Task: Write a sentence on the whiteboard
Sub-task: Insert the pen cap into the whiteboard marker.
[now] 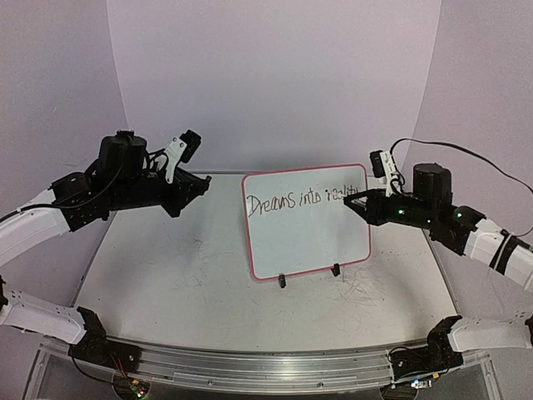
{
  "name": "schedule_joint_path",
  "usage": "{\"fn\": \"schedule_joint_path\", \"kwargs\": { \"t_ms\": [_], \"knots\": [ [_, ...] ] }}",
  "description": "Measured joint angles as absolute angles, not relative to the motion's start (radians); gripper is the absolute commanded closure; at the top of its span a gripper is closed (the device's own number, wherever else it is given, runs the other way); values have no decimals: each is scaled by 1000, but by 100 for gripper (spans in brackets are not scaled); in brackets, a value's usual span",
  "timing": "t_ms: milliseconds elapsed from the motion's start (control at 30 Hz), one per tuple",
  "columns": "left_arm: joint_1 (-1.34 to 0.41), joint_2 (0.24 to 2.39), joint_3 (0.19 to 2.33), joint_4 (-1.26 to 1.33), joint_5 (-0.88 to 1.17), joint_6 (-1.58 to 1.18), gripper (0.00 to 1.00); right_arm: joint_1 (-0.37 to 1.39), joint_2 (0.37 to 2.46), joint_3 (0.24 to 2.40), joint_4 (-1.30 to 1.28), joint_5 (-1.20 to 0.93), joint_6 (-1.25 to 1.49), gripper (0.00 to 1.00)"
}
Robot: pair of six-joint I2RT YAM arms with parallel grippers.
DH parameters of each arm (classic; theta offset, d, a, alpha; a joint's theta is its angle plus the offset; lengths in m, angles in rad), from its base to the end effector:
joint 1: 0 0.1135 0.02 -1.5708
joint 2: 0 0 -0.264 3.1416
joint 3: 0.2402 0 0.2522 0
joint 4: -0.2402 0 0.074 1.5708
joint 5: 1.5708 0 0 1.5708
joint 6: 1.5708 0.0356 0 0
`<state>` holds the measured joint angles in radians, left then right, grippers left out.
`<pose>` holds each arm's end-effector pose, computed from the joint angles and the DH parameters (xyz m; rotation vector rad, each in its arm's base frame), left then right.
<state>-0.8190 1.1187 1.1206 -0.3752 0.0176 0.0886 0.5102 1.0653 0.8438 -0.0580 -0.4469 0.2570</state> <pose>0.1713 -0.1842 0.3715 0.8774 1.7718 -0.4980 0.2074 0.1337 0.3199 -0.5631 1.8456 0.9371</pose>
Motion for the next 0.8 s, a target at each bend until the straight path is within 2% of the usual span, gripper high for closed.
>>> {"fn": "schedule_joint_path", "kwargs": {
  "t_ms": [100, 267, 433, 567, 800],
  "knots": [
    [-870, 1104, 1069, -315, 33, 240, 100, 550, 1107, 864, -62, -475, 284, 100],
    [-953, 1073, 926, -239, 51, 455, 100, 727, 1225, 939, -55, -494, 297, 100],
    [-968, 1036, 777, -161, 42, 587, 100, 861, 1355, 1006, -16, -515, 315, 100],
    [-977, 991, 702, -127, 8, 645, 100, 901, 1401, 1038, 0, -523, 318, 100],
    [-990, 969, 690, -78, -26, 686, 100, 934, 1479, 1128, 10, -532, 318, 100]
  ]
}}
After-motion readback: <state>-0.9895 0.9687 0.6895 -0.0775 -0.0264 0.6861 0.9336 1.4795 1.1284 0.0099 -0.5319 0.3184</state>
